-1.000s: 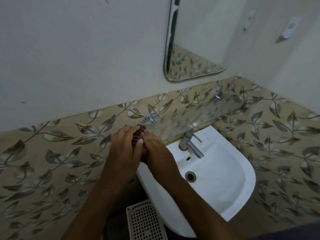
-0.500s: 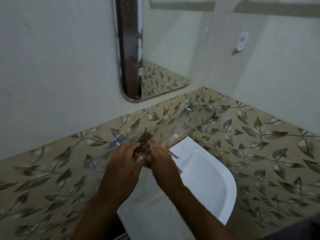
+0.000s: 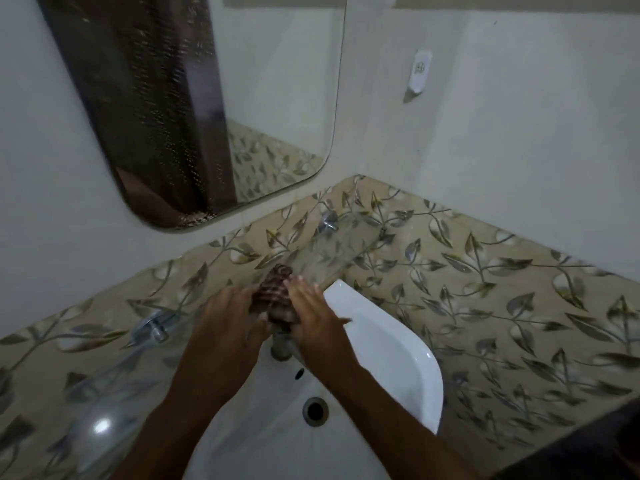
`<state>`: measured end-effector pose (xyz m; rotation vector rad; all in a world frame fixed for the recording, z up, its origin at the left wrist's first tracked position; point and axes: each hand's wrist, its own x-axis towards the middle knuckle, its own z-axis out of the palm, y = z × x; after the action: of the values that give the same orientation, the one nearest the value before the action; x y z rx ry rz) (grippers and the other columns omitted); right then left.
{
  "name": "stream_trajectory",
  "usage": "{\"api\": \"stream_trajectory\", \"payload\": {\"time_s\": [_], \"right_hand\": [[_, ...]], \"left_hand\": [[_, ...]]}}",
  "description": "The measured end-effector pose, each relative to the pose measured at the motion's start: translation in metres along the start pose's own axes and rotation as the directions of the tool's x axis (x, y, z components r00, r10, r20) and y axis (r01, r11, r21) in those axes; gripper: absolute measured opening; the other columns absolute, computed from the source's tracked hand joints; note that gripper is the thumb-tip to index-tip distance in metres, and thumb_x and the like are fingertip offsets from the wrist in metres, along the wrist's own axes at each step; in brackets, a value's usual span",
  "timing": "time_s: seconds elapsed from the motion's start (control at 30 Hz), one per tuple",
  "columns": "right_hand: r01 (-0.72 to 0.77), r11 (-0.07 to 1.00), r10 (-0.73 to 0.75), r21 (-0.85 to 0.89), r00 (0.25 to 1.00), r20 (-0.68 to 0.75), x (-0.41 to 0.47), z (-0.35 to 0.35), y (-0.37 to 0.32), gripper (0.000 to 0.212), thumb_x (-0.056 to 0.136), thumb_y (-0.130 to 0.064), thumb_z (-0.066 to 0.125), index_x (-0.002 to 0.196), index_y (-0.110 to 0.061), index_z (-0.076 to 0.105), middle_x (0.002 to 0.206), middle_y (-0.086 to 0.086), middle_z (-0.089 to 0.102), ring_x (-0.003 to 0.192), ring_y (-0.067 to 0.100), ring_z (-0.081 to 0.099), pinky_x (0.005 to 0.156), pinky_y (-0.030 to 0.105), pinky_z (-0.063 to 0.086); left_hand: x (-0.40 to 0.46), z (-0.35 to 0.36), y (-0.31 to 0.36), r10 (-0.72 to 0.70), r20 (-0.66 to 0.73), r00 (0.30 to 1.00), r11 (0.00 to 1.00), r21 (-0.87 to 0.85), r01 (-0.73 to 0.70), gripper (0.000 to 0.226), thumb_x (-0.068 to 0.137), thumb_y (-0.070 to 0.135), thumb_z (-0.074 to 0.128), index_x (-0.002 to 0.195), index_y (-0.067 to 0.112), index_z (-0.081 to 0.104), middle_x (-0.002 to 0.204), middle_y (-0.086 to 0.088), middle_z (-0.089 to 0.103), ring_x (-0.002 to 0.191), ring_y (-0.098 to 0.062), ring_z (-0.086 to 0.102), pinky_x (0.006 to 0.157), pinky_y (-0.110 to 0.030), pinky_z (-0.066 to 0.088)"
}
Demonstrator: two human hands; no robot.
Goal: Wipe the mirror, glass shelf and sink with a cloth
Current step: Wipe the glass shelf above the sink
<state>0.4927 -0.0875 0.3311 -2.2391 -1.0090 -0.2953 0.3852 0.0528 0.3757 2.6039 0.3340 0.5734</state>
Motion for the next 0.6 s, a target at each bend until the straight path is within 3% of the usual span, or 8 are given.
{"api": "stream_trajectory", "payload": {"time_s": [0.07,0.13,0.23,0.3,0.4,0.53,0.6], "right_hand": [[0.068,0.997,-0.067,0.031,0.998,-0.009,-0.004,0.001,0.004,0.048,0.105,-0.027,0.028,0.146,-0.007,0.044,0.151,0.014,0.048,0.145,0.021,0.036,0.126,0.032,0.013],[-0.032,0.999,0.032,0.023,0.999,-0.001,0.010,-0.013,0.021,0.045,0.106,-0.020,0.034,0.148,-0.010,0.042,0.154,0.012,0.044,0.147,0.020,0.029,0.123,0.029,0.014],[-0.210,0.968,0.194,-0.135,0.973,-0.125,0.046,-0.044,0.066,0.048,0.096,-0.011,0.045,0.143,-0.003,0.048,0.149,0.016,0.049,0.142,0.037,0.039,0.116,0.046,0.033],[-0.355,0.903,0.347,-0.241,0.935,-0.076,0.071,-0.067,0.096,0.056,0.098,-0.027,0.049,0.149,-0.006,0.039,0.156,0.013,0.040,0.149,0.035,0.027,0.123,0.051,0.023],[-0.340,0.833,0.368,-0.436,0.930,-0.022,0.098,-0.084,0.115,0.058,0.098,-0.024,0.039,0.152,-0.002,0.030,0.159,0.015,0.035,0.151,0.029,0.023,0.127,0.045,0.002],[-0.388,0.802,0.405,-0.455,0.912,-0.064,0.100,-0.070,0.103,0.057,0.102,-0.025,0.036,0.153,0.000,0.026,0.160,0.019,0.030,0.152,0.030,0.019,0.127,0.041,0.004],[-0.325,0.821,0.332,-0.471,0.941,-0.070,0.088,-0.058,0.094,0.053,0.103,-0.022,0.040,0.151,0.000,0.032,0.158,0.020,0.034,0.151,0.032,0.022,0.126,0.042,0.004]], "left_hand": [[0.009,0.004,0.004,0.015,0.019,1.000,1.000,-0.001,-0.015,0.058,0.092,0.055,0.030,0.135,0.020,0.050,0.126,-0.001,0.055,0.114,-0.020,0.051,0.097,-0.037,0.044],[0.014,0.007,0.004,0.036,0.030,0.999,0.999,0.022,-0.037,0.056,0.093,0.053,0.032,0.134,0.020,0.051,0.127,-0.003,0.056,0.116,-0.021,0.052,0.097,-0.038,0.045],[0.014,0.009,0.002,0.037,0.032,0.999,0.999,0.024,-0.038,0.053,0.093,0.051,0.035,0.136,0.023,0.050,0.132,-0.001,0.055,0.121,-0.019,0.049,0.101,-0.036,0.042],[0.012,0.009,0.000,0.027,0.037,0.999,1.000,0.012,-0.027,0.054,0.093,0.052,0.036,0.137,0.023,0.050,0.135,0.000,0.053,0.125,-0.019,0.047,0.104,-0.036,0.040],[0.008,0.009,-0.005,0.051,0.044,0.998,0.999,0.015,-0.051,0.059,0.093,0.054,0.032,0.138,0.020,0.051,0.136,-0.002,0.052,0.127,-0.021,0.047,0.106,-0.033,0.037],[-0.001,0.002,-0.014,0.077,0.019,0.997,0.997,0.006,-0.078,0.052,0.096,0.046,0.038,0.136,0.017,0.051,0.131,-0.003,0.054,0.122,-0.020,0.050,0.104,-0.032,0.040],[-0.006,0.000,-0.022,0.097,0.018,0.995,0.995,0.013,-0.097,0.050,0.097,0.042,0.038,0.136,0.014,0.052,0.130,-0.004,0.055,0.120,-0.020,0.051,0.104,-0.032,0.041]]}}
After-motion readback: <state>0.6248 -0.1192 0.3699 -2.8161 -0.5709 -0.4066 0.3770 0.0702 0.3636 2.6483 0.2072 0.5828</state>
